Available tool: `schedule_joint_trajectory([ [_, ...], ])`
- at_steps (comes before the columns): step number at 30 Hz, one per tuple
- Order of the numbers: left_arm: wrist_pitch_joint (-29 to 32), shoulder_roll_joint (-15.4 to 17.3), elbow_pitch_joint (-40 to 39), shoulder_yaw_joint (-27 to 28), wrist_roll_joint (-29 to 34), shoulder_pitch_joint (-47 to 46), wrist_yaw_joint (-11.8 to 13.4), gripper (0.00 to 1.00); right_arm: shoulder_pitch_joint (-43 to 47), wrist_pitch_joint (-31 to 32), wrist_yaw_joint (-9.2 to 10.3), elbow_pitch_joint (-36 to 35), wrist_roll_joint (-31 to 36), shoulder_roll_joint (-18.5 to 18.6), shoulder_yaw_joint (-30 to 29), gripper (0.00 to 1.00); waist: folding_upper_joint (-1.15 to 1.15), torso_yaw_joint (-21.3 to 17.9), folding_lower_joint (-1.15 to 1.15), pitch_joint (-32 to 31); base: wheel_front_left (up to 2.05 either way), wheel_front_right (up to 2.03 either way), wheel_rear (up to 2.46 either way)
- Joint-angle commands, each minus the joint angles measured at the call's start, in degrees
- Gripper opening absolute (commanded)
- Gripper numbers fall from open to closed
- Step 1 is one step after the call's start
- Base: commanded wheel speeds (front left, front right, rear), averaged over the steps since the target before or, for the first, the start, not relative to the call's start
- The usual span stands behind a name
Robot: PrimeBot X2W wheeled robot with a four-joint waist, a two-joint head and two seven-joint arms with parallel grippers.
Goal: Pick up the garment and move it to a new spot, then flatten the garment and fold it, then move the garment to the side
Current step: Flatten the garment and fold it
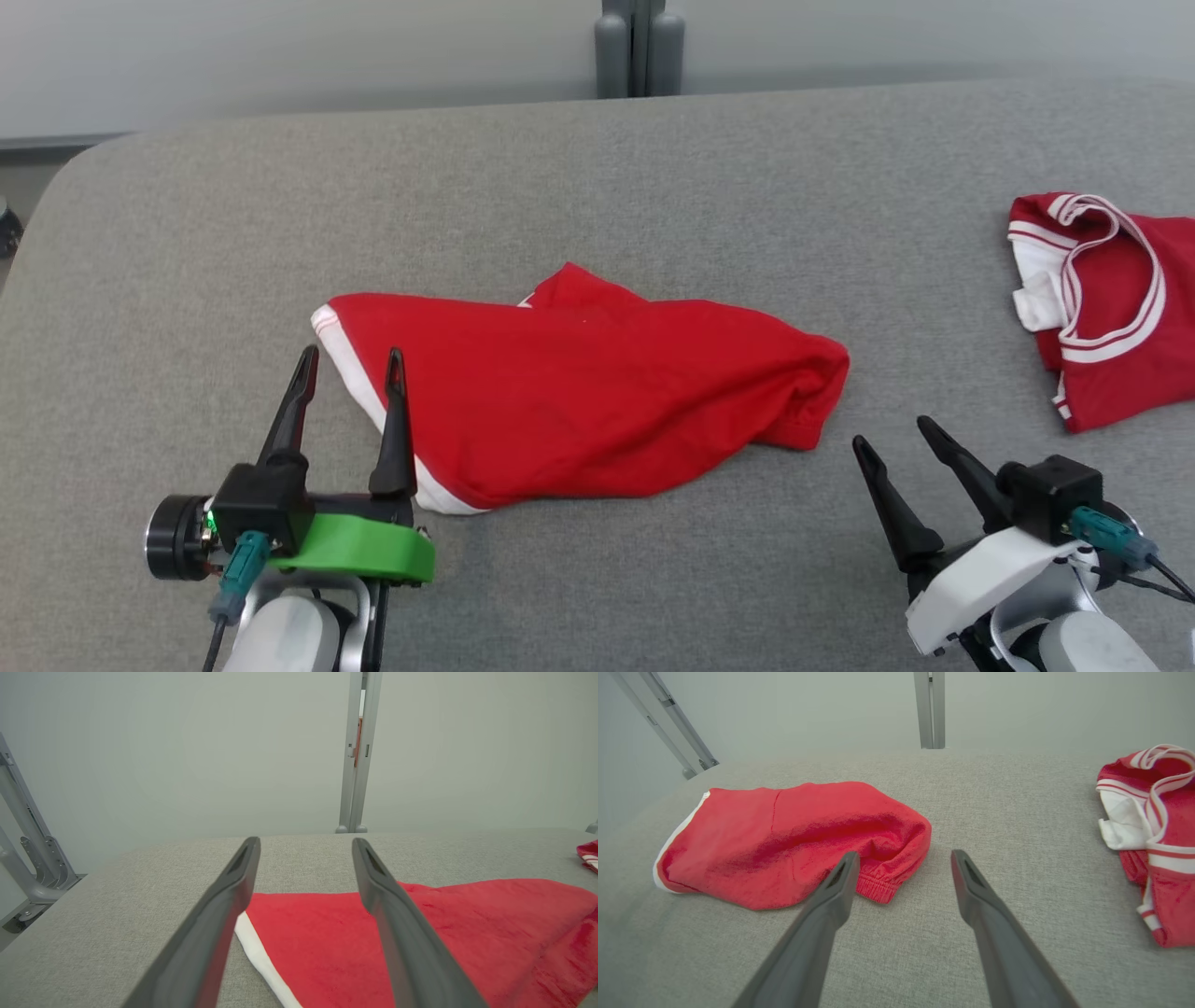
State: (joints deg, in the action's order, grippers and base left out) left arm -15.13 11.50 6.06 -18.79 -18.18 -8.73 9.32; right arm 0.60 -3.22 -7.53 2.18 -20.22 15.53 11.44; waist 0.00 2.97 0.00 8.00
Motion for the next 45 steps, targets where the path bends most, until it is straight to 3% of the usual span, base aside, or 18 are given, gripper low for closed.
schedule_joint_trajectory([
  [1, 0.01, -0.47, -0.01, 0.02, 0.45, -1.69, -0.35, 1.0, -2.04, -0.44, 0.09, 2.17, -0.49, 0.39, 1.04, 1.0, 0.0, 4.2, 0.0, 5.48, 0.0, 0.0, 0.0],
  [11, 0.01, -3.11, 0.78, 1.18, 2.92, -4.92, -1.73, 1.0, -13.96, -5.52, 0.09, 21.02, -4.46, -0.58, 8.07, 1.0, 0.0, 5.87, 0.0, 8.98, 0.0, 0.0, 0.0],
  [13, 0.01, -3.42, 0.9, 1.6, 3.23, -5.02, -2.08, 1.0, -15.02, -6.58, 0.09, 23.37, -5.6, -0.66, 9.39, 0.15, 0.0, 5.77, 0.0, 9.0, 0.0, 0.0, 0.0],
  [14, 0.01, -3.56, 0.98, 1.82, 3.41, -4.95, -2.2, 1.0, -15.4, -7.16, 0.09, 24.18, -6.28, -0.56, 9.99, 0.0, 0.0, 5.66, 0.0, 8.94, 0.0, 0.0, 0.0],
  [22, 0.01, -4.4, 1.3, 3.58, 4.19, -3.32, -2.91, 1.0, -16.6, -11.28, 0.1, 21.72, -8.51, 2.29, 10.5, 0.0, 0.0, 3.64, 0.0, 7.31, 0.0, 0.0, 0.0],
  [32, 0.01, -5.29, 1.82, 5.16, 5.31, -2.19, -3.97, 1.0, -19.67, -11.8, 0.09, 11.64, -4.55, 7.97, 4.81, 0.0, 0.0, 0.95, 0.0, 5.3, 0.0, 0.0, 0.0],
  [45, 0.0, -6.34, 2.08, 6.08, 6.25, -1.74, -5.03, 1.0, -20.51, -3.79, 0.09, -5.57, -2.79, 8.84, 3.27, 0.0, 0.0, 0.74, 0.0, 4.74, 0.0, 0.0, 0.0],
])
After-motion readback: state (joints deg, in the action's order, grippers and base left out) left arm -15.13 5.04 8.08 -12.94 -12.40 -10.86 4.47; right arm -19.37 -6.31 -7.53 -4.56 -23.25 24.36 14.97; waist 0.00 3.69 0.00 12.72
